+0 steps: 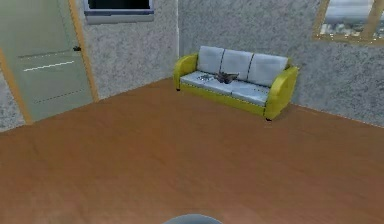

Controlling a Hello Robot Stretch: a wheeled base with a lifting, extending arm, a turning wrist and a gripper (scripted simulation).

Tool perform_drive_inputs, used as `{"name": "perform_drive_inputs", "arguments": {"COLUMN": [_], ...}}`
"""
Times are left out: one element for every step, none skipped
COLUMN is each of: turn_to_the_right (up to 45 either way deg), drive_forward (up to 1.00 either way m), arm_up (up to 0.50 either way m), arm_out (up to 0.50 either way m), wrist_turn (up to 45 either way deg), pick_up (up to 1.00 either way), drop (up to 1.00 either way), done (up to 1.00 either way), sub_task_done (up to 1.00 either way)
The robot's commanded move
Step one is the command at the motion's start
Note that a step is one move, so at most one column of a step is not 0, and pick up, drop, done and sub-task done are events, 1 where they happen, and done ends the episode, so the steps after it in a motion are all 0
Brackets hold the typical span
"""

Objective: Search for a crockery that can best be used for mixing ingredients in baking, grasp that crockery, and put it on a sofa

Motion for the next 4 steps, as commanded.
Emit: {"name": "perform_drive_inputs", "arguments": {"turn_to_the_right": [0.0, 0.0, 3.0, 0.0], "drive_forward": [1.0, 1.0, 0.0, 0.65], "arm_up": [0.0, 0.0, 0.0, 0.0], "arm_out": [0.0, 0.0, 0.0, 0.0], "wrist_turn": [0.0, 0.0, 0.0, 0.0], "pick_up": [0.0, 0.0, 0.0, 0.0], "drop": [0.0, 0.0, 0.0, 0.0], "done": [0.0, 0.0, 0.0, 0.0], "sub_task_done": [0.0, 0.0, 0.0, 0.0]}}
